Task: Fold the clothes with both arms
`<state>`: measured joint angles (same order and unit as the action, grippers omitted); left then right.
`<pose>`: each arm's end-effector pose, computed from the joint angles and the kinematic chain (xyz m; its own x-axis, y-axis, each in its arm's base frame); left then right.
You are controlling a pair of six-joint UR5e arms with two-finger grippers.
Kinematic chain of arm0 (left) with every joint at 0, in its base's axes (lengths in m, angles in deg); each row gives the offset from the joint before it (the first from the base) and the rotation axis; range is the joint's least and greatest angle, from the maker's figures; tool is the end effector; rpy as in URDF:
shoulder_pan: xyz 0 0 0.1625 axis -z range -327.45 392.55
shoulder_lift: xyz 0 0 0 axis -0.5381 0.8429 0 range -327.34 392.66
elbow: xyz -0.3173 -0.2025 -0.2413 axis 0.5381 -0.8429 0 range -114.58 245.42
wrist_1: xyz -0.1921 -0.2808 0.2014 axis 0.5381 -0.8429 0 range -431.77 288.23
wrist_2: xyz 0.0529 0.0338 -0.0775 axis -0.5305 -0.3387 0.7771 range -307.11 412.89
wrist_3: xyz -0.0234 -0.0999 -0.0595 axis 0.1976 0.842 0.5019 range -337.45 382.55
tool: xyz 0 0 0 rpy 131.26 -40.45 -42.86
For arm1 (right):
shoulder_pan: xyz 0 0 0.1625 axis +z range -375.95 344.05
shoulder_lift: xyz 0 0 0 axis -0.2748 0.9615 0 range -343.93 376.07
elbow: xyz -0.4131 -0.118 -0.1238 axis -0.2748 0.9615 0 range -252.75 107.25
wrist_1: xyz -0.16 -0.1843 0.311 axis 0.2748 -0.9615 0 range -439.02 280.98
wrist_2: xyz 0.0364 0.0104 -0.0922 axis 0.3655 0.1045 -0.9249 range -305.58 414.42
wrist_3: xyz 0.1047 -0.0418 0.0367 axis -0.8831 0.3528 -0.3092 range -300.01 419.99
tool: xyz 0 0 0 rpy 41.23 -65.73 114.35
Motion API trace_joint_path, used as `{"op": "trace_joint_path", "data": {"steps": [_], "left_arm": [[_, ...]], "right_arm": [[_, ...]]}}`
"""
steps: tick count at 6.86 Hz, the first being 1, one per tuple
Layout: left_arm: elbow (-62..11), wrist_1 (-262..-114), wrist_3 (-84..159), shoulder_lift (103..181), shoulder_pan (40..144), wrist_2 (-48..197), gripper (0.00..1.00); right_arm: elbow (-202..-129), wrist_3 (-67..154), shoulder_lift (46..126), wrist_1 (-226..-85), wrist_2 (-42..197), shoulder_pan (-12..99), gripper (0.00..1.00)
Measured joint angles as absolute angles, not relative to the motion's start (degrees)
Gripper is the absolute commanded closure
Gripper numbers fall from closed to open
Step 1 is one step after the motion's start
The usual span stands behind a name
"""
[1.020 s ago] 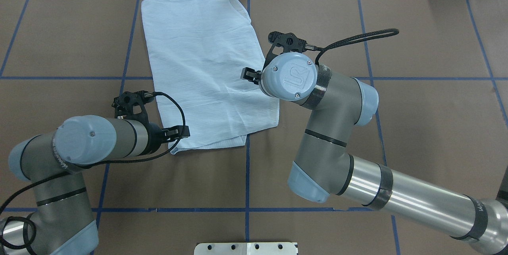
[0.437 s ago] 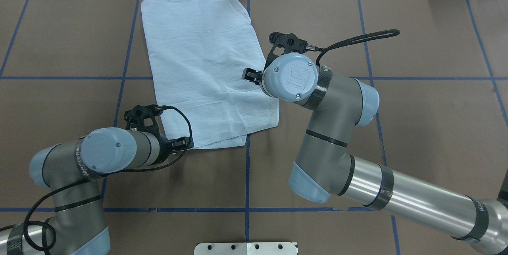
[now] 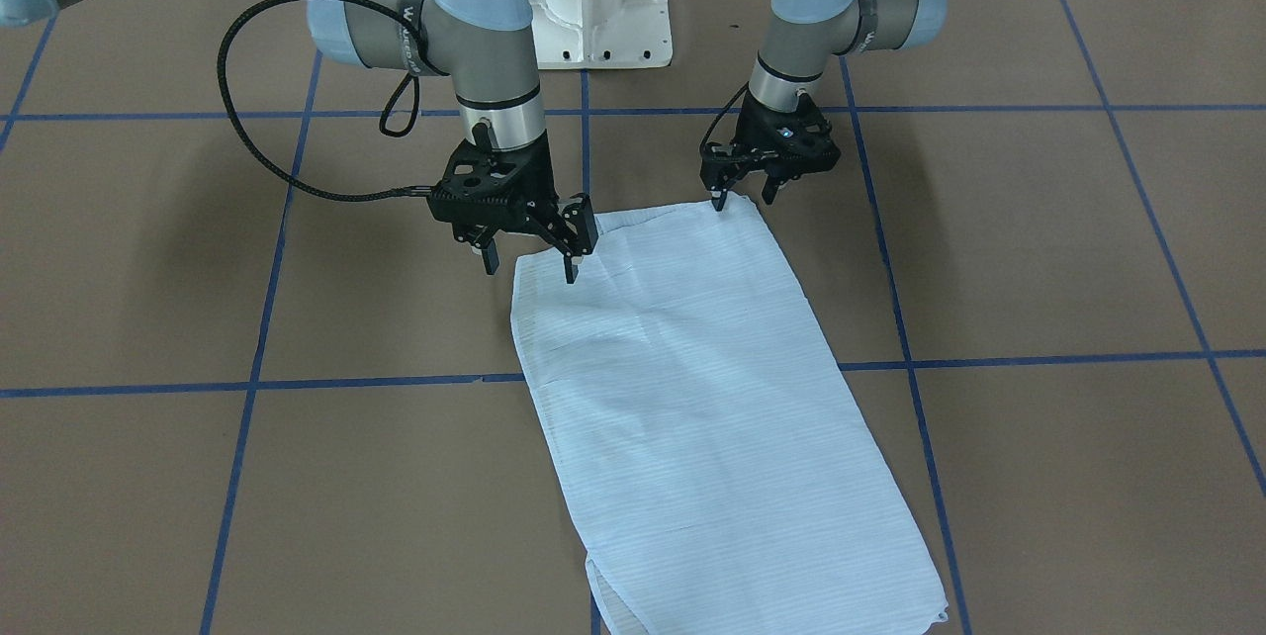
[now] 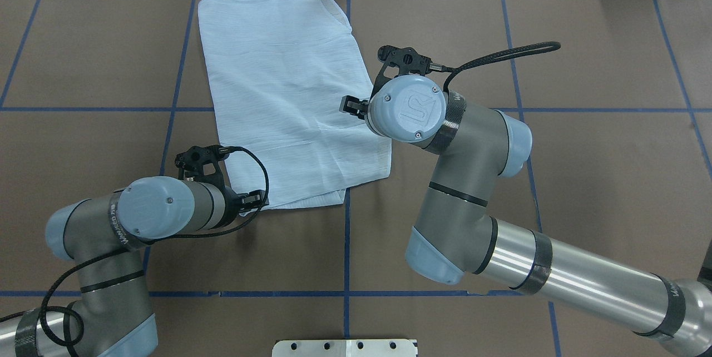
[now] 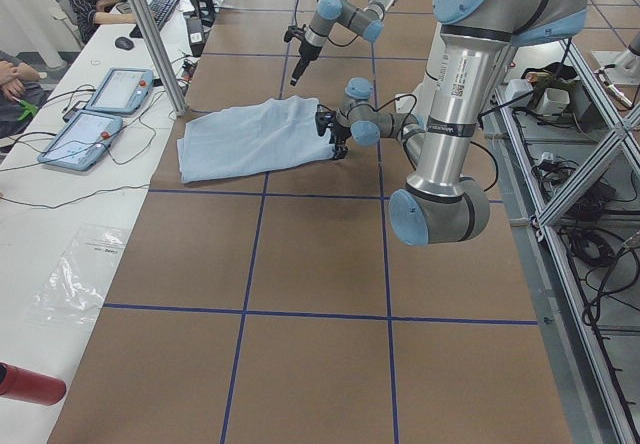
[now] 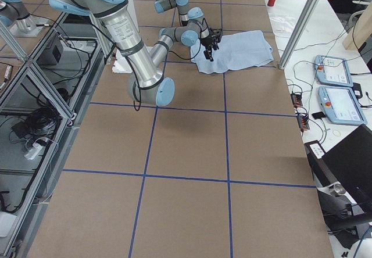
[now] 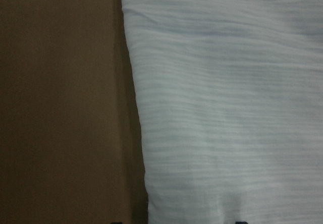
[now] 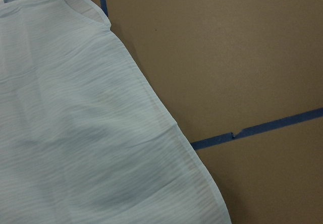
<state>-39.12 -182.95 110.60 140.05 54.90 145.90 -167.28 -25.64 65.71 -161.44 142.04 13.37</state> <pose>0.5105 -0.3471 0.3837 0.5664 -0.1960 -0.8005 0.3215 0.9469 -0.0043 -0.5496 -0.4671 0.2336 0.5690 0.2323 0.7889 -0.4760 0.8753 0.0855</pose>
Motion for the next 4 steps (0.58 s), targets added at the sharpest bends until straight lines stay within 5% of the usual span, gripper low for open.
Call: {"op": "trace_joint_path", "data": {"steps": [3, 4], "left_arm": [[-39.2, -183.0, 110.6, 140.5, 55.3, 145.6, 1.00], [-39.3, -183.1, 110.6, 140.5, 55.4, 145.3, 1.00]], "right_arm": [[-167.3, -27.3, 66.0, -161.5, 141.9, 13.0, 0.05], [-167.3, -30.9, 65.9, -161.6, 141.8, 12.4, 0.14]]}}
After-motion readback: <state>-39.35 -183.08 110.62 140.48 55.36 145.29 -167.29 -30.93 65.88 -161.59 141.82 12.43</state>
